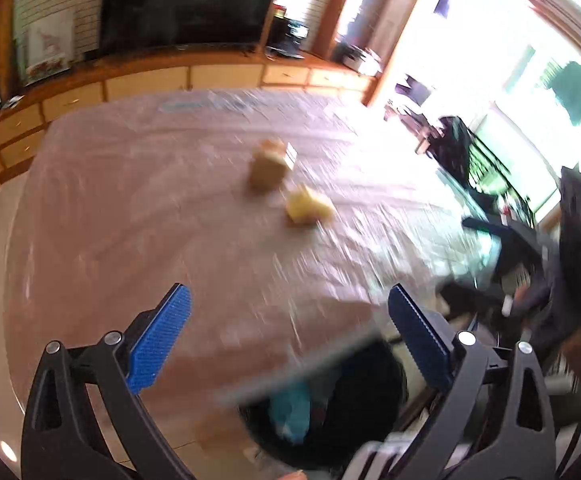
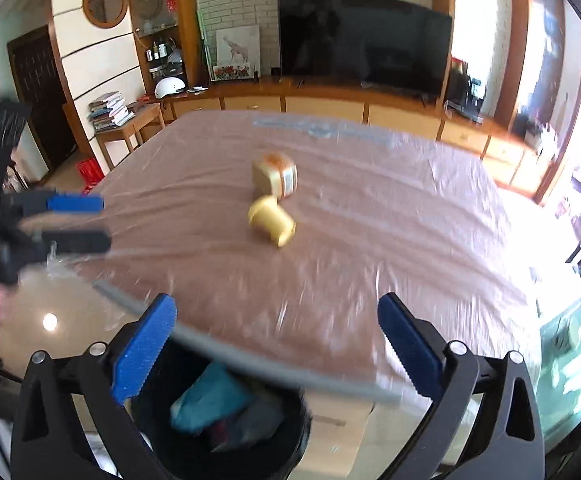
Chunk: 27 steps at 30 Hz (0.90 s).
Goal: Collect trash
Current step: 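Grasp the tan jar with the left tool while the right tool grasps the yellow cup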
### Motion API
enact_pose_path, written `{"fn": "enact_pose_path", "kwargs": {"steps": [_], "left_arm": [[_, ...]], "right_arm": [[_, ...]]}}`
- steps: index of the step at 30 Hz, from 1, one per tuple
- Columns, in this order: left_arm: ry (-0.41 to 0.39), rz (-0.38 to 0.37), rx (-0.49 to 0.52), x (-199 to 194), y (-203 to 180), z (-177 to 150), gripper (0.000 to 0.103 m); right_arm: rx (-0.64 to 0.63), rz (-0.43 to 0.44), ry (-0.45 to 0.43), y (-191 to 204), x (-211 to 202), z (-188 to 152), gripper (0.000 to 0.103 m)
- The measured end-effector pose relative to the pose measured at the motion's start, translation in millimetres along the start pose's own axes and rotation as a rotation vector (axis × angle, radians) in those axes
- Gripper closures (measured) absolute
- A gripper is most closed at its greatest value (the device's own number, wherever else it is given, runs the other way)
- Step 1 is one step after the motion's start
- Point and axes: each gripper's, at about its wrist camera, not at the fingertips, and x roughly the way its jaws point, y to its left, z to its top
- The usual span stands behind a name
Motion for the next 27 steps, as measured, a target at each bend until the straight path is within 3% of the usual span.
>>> {"fn": "enact_pose_path", "kwargs": {"steps": [3,7,12,15,18,22,27], "left_arm": [[-0.008,0.028,-0.019,17.1,7.4,33.3,0.004],[0.035,0.045,0.072,48.4,2.8,63.2,0.004],[0.11,0.046,0.136,87.4,3.6,79.1,0.004],[0.145,0.029,0.147,108.1,4.1,84.3,0.004],[0.18,0.043,0.18,129.2,2.6,88.1,0.013],[0.2,0.038,0.201,142.9,-0.2,91.2,0.019],[0.215,0.039,0.2,152.8,2.9,94.9,0.02]], "right_arm": [[-0.022,-0.004,0.008,0.2,23.6,16.6,0.004],[-0.041,0.005,0.037,3.5,54.6,32.5,0.004],[-0.109,0.037,0.08,5.1,85.0,45.1,0.01],[-0.146,0.052,0.117,4.7,99.3,48.4,0.024],[-0.155,0.086,0.146,4.2,109.2,48.8,0.035],[-0.16,0.115,0.154,6.9,118.2,51.0,0.037],[-0.157,0.132,0.158,2.0,130.5,59.0,0.038]]}}
